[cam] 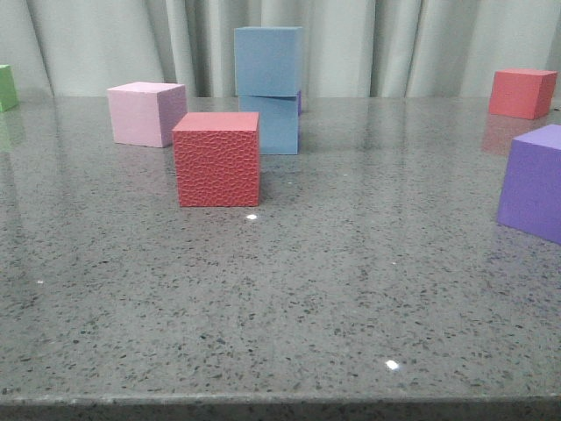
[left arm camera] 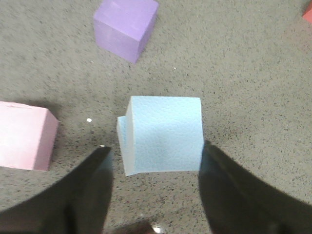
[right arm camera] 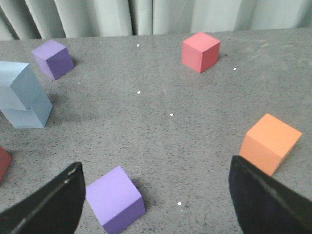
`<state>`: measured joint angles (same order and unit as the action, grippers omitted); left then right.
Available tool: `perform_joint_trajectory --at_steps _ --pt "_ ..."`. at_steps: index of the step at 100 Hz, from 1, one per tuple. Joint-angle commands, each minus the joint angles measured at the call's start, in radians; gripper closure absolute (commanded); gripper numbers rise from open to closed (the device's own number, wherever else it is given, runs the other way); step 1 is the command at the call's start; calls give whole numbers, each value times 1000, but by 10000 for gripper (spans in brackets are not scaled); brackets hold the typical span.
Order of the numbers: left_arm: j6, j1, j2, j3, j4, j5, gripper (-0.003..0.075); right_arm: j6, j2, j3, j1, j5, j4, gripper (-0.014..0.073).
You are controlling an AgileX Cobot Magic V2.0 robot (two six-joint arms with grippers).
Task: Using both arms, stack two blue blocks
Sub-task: 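Open the left gripper and withdraw it upward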
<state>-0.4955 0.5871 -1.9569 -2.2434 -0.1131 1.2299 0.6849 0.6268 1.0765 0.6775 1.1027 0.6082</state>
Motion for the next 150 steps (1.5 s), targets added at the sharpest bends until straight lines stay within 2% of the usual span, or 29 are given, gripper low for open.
perform_joint_trajectory --at_steps 1,31,40,50,69,79,102,150 --pt "22 15 91 -32 -48 -31 444 1 -26 -6 -2 -49 59 -6" --pt "70 17 185 -27 -152 27 738 19 -82 -121 -2 20 53 -6" --pt "79 17 224 -7 -175 27 738 35 -95 -144 -2 6 53 36" --pt "85 17 275 29 -209 27 738 46 -118 -152 -2 -14 53 175" --pt "85 17 392 174 -267 5 738 46 -180 -158 -2 -48 53 569" --pt "85 15 471 279 -269 -55 738 46 -213 -158 -2 -49 53 715" --pt "72 15 690 594 -269 -202 738 45 -292 -172 -2 -77 53 703" --pt "70 15 1215 1296 -254 -564 738 45 -475 -460 -2 -411 53 703"
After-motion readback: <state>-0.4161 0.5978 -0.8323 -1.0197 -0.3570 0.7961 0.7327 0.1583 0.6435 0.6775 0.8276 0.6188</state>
